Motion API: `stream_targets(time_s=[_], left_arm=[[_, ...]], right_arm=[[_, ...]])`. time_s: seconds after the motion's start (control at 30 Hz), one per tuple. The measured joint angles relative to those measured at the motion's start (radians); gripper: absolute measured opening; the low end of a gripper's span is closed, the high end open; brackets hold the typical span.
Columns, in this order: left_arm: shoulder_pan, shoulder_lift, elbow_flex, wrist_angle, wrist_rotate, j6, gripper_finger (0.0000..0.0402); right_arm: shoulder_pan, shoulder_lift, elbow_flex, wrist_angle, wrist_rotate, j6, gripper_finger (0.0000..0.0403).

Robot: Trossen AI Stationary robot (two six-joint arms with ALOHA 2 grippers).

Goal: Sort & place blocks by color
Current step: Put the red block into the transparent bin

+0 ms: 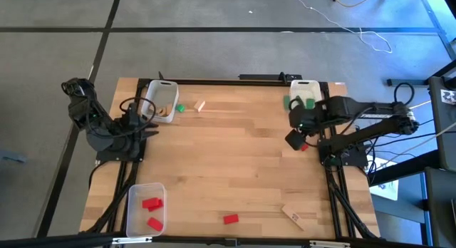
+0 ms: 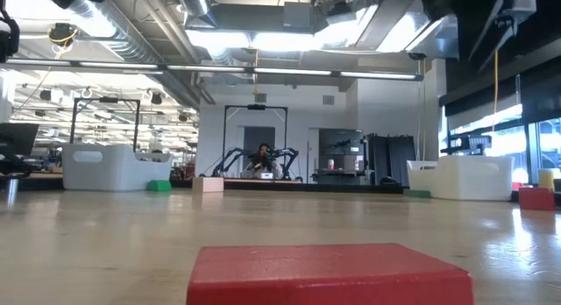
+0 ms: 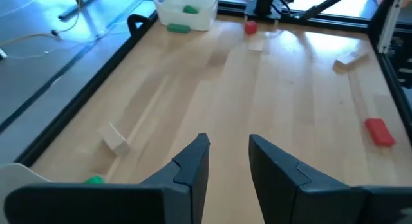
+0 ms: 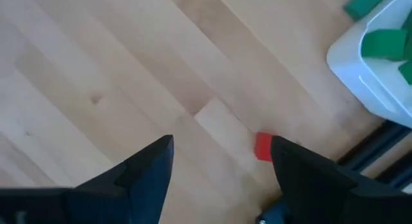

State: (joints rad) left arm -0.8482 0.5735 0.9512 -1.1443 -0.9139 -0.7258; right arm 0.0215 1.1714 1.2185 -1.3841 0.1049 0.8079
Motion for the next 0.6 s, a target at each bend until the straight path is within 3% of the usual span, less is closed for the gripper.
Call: stream_targets(time_s=[0.23, 0.6], left_arm=[[0.025, 0.0, 0.0, -0.017, 0.009, -0.005, 0.0101], [0.073, 0.0, 0.0, -0.019, 0.044, -0.005, 0.0102]], right_arm=[[-0.05, -0.001, -0.069, 0.032, -0.01, 0.24, 0.026], [-0.146, 0.0, -0.225, 0.004, -0.029, 0.418, 0.026]])
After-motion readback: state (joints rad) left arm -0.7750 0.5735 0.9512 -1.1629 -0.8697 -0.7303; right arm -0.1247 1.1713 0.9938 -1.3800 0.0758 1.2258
